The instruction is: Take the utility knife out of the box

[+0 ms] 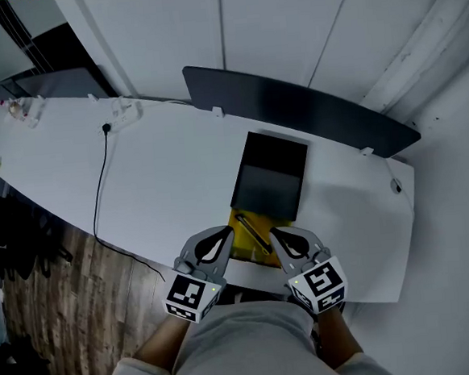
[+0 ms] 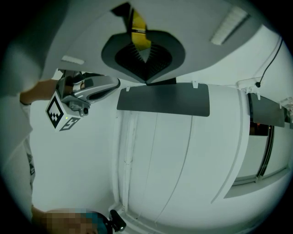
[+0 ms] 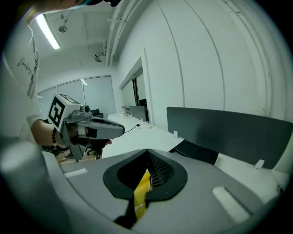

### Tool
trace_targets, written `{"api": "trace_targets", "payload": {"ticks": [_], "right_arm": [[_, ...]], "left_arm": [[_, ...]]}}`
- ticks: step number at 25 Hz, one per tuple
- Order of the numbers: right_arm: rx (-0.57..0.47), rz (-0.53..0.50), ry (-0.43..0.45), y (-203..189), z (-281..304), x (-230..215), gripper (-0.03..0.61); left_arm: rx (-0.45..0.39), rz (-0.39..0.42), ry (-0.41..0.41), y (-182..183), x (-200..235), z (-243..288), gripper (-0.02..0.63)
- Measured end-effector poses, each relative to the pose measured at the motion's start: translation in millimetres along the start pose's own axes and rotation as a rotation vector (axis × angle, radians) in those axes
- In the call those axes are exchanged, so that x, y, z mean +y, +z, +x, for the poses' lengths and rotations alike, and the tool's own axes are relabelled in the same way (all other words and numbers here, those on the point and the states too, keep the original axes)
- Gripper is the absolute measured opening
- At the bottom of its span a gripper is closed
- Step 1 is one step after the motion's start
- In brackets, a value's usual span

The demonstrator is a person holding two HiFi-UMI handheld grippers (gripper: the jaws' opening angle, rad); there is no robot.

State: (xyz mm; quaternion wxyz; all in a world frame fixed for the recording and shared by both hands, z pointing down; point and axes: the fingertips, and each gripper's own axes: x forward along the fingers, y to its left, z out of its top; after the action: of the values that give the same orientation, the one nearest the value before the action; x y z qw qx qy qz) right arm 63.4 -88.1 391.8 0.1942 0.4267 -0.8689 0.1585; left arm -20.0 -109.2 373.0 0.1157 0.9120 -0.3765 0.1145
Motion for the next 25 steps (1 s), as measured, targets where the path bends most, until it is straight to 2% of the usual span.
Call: {"api": "trace_targets", "payload": {"ticks": [12,21,25], "right_arm": [[0.050,0.040,-0.031,-23.3,10.3,-11.1,0.015],[0.090,0.055,-0.055,-42.6,18.8,-19.2,0.015],[0.106,0.062,-0.061,-49.0,24.1,-21.1,0.015]], "left_arm": [[0.068,-0.019,-0.048,-25.7,3.1,14.1,0.000],[0.081,-0.032,-0.050,-45.0,11.6,21.5,0.000],[0.118,-0.042,-0.057,-58.9,15.6,22.0,0.000]]}}
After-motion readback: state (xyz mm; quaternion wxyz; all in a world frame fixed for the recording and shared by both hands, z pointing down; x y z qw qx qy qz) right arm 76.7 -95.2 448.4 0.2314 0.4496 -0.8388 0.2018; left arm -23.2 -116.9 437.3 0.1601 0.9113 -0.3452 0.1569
